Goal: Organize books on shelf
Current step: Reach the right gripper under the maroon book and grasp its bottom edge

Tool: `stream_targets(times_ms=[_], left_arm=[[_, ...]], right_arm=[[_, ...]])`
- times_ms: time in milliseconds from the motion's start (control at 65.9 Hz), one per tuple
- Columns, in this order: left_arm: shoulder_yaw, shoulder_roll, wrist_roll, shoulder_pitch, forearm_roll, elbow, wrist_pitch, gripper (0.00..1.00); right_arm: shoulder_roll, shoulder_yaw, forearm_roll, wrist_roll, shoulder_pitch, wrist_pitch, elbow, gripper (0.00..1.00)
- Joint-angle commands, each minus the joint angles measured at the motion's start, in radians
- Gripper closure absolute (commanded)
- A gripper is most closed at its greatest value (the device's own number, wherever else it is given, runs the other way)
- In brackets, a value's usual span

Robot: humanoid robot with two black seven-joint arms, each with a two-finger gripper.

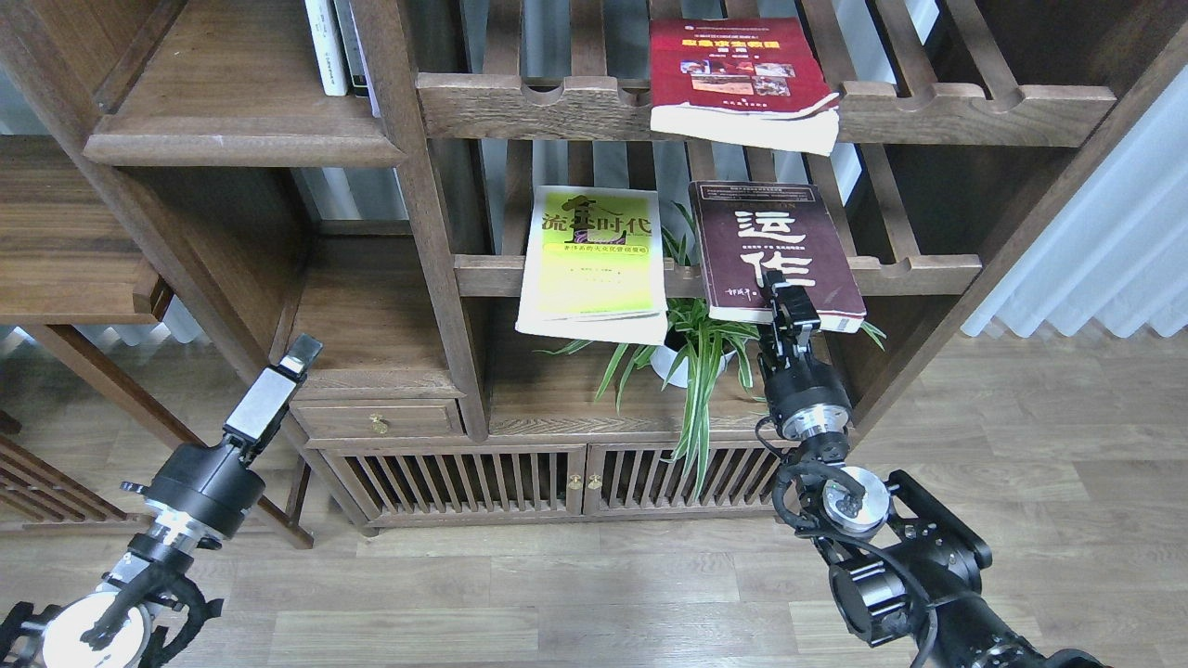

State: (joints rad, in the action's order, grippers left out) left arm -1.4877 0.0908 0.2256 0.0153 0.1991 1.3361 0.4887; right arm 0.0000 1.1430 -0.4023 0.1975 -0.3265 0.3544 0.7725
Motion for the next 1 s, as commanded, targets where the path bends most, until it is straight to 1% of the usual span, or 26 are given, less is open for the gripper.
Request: stream_targets(times_ms=[0,46,137,243,531,668,789,986], left_arm=[[-0.006,0.003,-0.002,0.003,-0.001,0.0,0.0,0.0],[-0.008,0.003,0.0,0.006,-0.001,0.002,0.0,0.0],[-0.012,0.004,0.0,0.009,-0.001,0.0,0.0,0.0],[-0.014,0.004,0.0,0.017,-0.001,0.0,0.0,0.0],[-0.014,0.003,0.0,0.018,-0.001,0.002,0.0,0.0],[-0.014,0.003,0.0,0.018,-0.001,0.002,0.0,0.0],[-0.014,0.003,0.0,0.018,-0.001,0.0,0.0,0.0],[-0.014,0.001,-0.002,0.02,-0.001,0.0,0.0,0.0]], right_arm=[[0.0,0.001,-0.021,-0.001,0.001,0.003,0.004,0.79],[0.0,0.001,-0.026,-0.001,0.001,0.003,0.004,0.82],[0.0,0.0,-0.026,-0.001,0.001,0.003,0.005,0.83],[0.0,0.0,-0.026,-0.001,0.0,0.008,0.005,0.87],[0.0,-0.002,-0.024,-0.006,0.003,0.021,0.008,0.87],[0.0,0.001,-0.027,-0.004,0.004,0.024,0.011,0.9],[0.0,0.05,-0.049,-0.004,0.027,0.066,0.079,0.95],[0.0,0.126,-0.099,-0.004,0.129,0.078,0.229,0.95]])
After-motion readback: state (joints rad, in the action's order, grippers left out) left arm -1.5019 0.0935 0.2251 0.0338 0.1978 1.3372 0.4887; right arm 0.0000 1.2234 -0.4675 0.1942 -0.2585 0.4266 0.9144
